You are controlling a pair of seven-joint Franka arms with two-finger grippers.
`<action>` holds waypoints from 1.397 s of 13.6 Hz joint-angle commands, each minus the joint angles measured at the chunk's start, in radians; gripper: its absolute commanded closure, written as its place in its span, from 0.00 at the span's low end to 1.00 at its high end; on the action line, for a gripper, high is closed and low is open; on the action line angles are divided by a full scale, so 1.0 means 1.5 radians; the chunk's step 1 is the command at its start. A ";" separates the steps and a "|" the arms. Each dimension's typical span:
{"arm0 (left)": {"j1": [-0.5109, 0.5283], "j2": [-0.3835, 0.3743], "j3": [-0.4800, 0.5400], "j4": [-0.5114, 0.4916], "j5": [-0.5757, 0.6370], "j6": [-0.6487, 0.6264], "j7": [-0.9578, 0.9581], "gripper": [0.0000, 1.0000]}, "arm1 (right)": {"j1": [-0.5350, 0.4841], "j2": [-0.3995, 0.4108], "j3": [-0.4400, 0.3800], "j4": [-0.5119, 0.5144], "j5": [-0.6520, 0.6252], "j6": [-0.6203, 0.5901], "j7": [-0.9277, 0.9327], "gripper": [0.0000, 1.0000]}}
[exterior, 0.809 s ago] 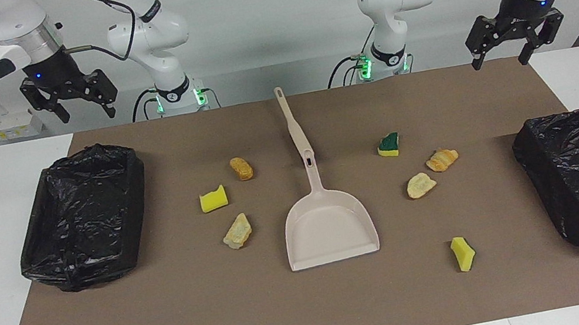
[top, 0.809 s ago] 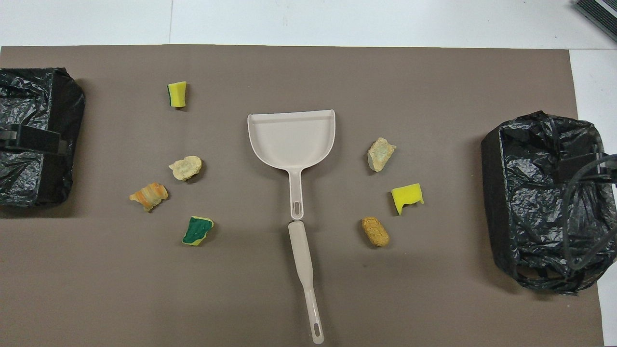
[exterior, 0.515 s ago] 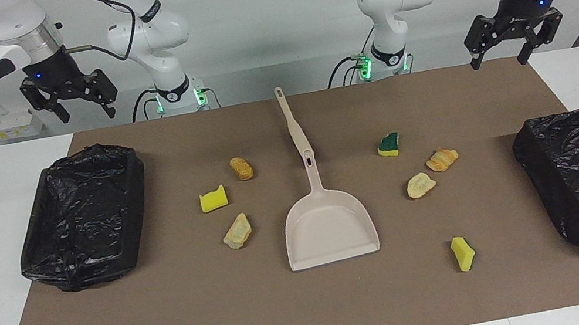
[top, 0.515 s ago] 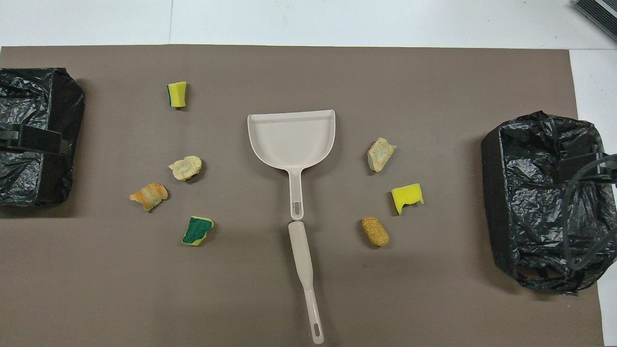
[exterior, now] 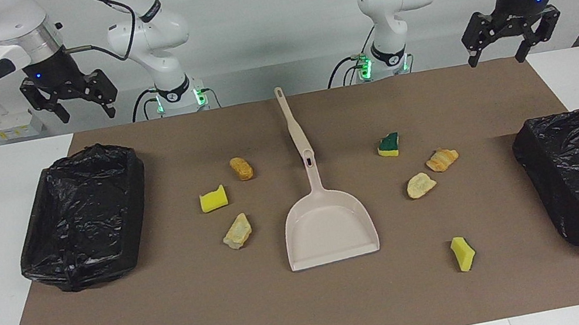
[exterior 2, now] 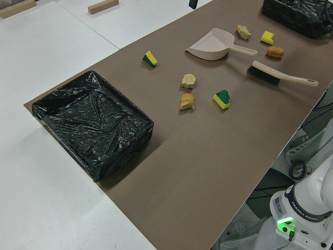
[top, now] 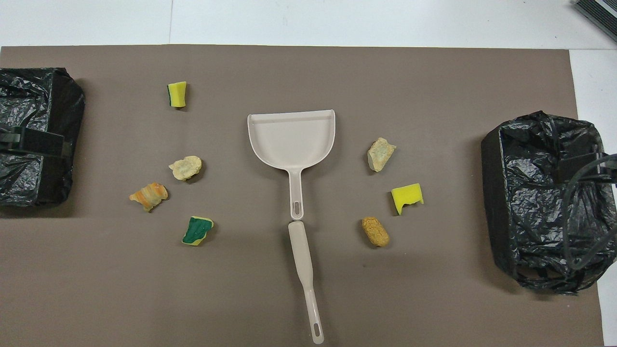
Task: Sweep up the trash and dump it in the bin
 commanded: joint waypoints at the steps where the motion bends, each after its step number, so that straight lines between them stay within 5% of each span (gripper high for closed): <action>1: -0.005 -0.009 -0.008 -0.002 0.003 -0.014 -0.034 0.00 | -0.007 -0.011 0.004 -0.013 0.001 0.011 -0.001 0.00; 10: -0.149 -0.081 -0.018 -0.188 -0.023 0.050 -0.054 0.00 | -0.007 -0.015 0.003 -0.023 -0.011 0.011 -0.025 0.00; 13: -0.252 -0.114 -0.019 -0.264 -0.051 0.073 -0.168 0.00 | 0.008 -0.039 0.006 -0.115 0.001 0.025 -0.095 0.00; 16: -0.350 -0.116 -0.021 -0.307 -0.068 0.119 -0.307 0.00 | 0.061 -0.053 0.006 -0.230 0.033 0.148 -0.057 0.00; 19: -0.434 -0.111 -0.022 -0.355 -0.093 0.170 -0.395 0.00 | 0.154 0.027 0.008 -0.229 0.068 0.272 0.124 0.00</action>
